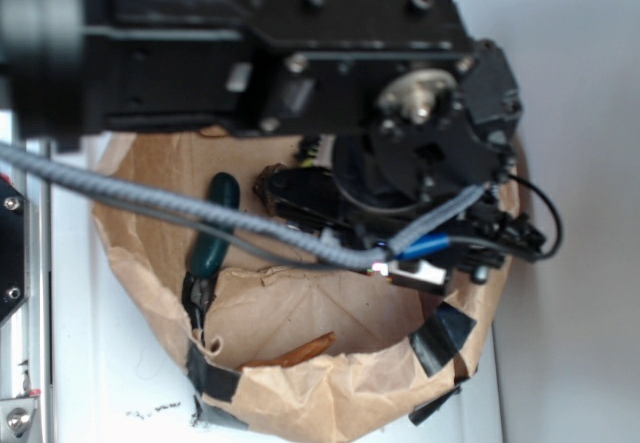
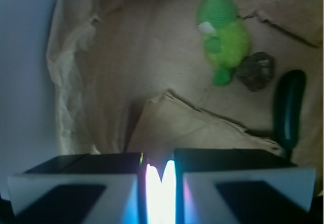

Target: Grab the shell.

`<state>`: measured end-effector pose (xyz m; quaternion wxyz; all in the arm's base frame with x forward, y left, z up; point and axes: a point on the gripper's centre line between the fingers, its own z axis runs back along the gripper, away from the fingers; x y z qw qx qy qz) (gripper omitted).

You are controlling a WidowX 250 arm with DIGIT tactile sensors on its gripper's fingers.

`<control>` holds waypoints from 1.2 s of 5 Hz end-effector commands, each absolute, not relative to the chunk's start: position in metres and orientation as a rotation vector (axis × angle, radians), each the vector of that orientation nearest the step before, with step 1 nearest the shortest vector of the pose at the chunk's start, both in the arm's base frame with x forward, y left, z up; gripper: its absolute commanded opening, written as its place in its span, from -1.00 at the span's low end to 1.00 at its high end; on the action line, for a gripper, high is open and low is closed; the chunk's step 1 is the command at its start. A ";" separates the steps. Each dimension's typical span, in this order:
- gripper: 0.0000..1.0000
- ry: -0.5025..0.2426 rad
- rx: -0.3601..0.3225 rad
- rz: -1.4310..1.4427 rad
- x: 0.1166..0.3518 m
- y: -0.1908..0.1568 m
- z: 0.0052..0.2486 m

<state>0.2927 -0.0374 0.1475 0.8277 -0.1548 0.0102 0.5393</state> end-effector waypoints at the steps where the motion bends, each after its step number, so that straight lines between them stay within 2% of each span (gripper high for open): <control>1: 1.00 -0.046 -0.368 1.153 0.293 -0.020 0.162; 2: 1.00 -0.046 -0.368 1.153 0.293 -0.020 0.162; 3: 1.00 -0.036 -0.269 1.126 0.275 -0.023 0.127; 4: 1.00 -0.050 -0.223 1.127 0.270 -0.018 0.105; 6: 1.00 -0.010 -0.181 1.011 0.275 -0.031 0.079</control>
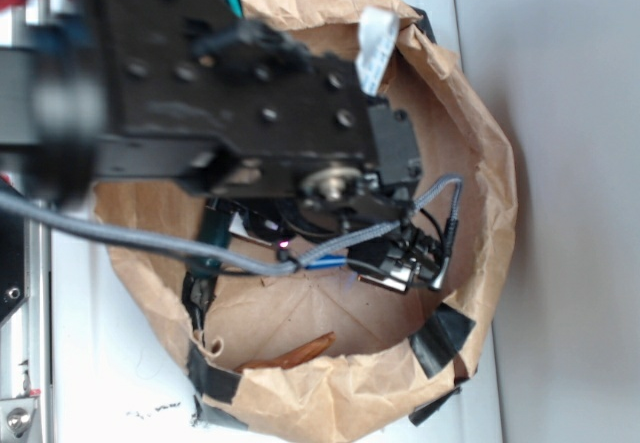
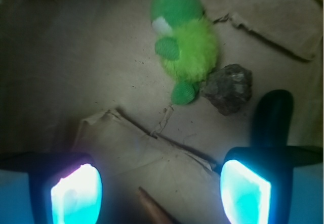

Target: Grab the shell.

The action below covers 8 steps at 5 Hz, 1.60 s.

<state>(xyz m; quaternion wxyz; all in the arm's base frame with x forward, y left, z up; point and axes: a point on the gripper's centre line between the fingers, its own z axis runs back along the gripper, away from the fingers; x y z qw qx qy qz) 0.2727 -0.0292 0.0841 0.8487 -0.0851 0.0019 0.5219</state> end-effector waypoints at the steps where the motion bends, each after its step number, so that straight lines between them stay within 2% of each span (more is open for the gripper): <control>1: 1.00 0.056 -0.135 0.898 0.274 -0.035 0.069; 2: 1.00 0.166 -0.125 0.716 0.294 -0.024 0.071; 3: 1.00 0.157 -0.141 0.605 0.307 -0.013 0.077; 5: 1.00 0.157 -0.141 0.605 0.307 -0.013 0.077; 6: 1.00 0.179 -0.145 0.561 0.302 -0.026 0.071; 7: 1.00 0.201 -0.097 0.441 0.278 -0.037 0.061; 8: 1.00 0.212 -0.088 0.370 0.266 -0.042 0.057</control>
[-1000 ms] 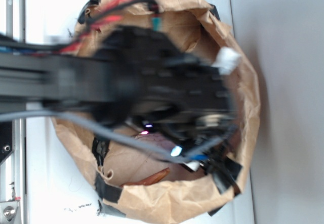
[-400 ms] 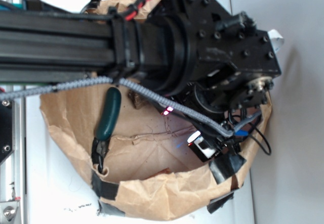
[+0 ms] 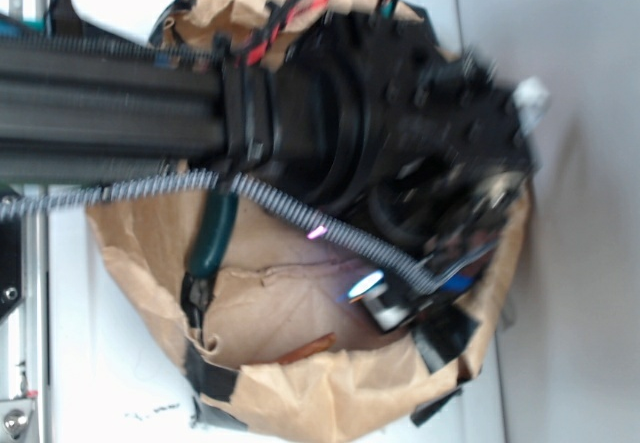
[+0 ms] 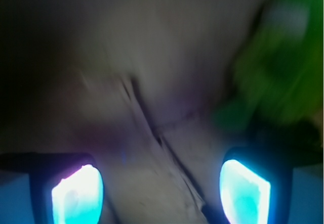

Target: Grab the shell.

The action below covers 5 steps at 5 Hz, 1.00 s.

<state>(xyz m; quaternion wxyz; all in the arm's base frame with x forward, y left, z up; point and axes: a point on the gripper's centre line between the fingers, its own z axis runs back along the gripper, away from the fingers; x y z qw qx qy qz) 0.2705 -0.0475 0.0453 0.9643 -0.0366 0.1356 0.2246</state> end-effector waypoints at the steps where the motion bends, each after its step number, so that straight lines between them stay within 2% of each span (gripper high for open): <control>1: 1.00 0.235 -0.093 0.281 0.257 -0.049 0.052; 2: 1.00 0.258 -0.200 0.240 0.251 -0.063 0.058; 3: 1.00 0.221 -0.289 0.236 0.247 -0.078 0.063; 4: 1.00 0.141 -0.382 0.298 0.246 -0.085 0.068; 5: 1.00 0.210 -0.363 0.239 0.245 -0.095 0.059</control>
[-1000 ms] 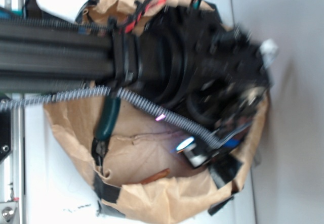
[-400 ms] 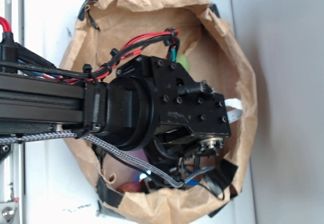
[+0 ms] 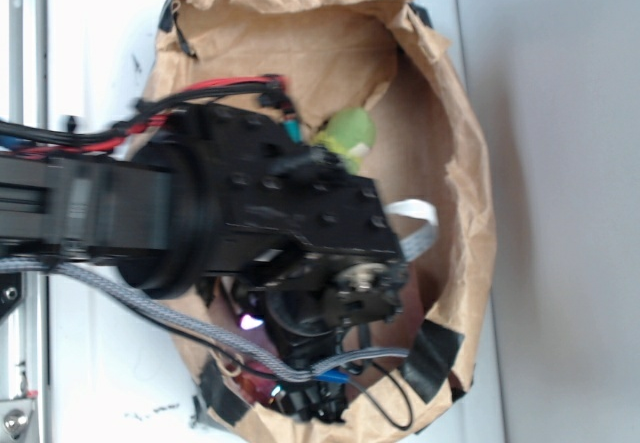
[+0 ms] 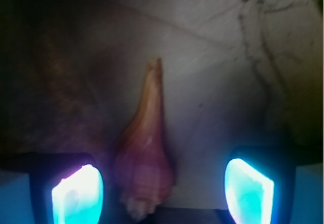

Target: Grab the shell.

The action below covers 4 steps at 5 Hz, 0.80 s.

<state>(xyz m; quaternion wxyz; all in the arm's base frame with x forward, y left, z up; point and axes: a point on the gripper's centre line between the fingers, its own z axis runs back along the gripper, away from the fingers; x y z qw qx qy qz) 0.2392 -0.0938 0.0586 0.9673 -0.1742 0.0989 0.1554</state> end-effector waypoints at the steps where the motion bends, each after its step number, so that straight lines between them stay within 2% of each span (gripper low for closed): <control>1: 1.00 0.322 -0.337 0.211 0.248 -0.102 0.039; 3: 1.00 0.392 -0.263 0.196 0.242 -0.114 0.009; 4: -1.00 0.391 -0.276 0.197 0.241 -0.114 0.010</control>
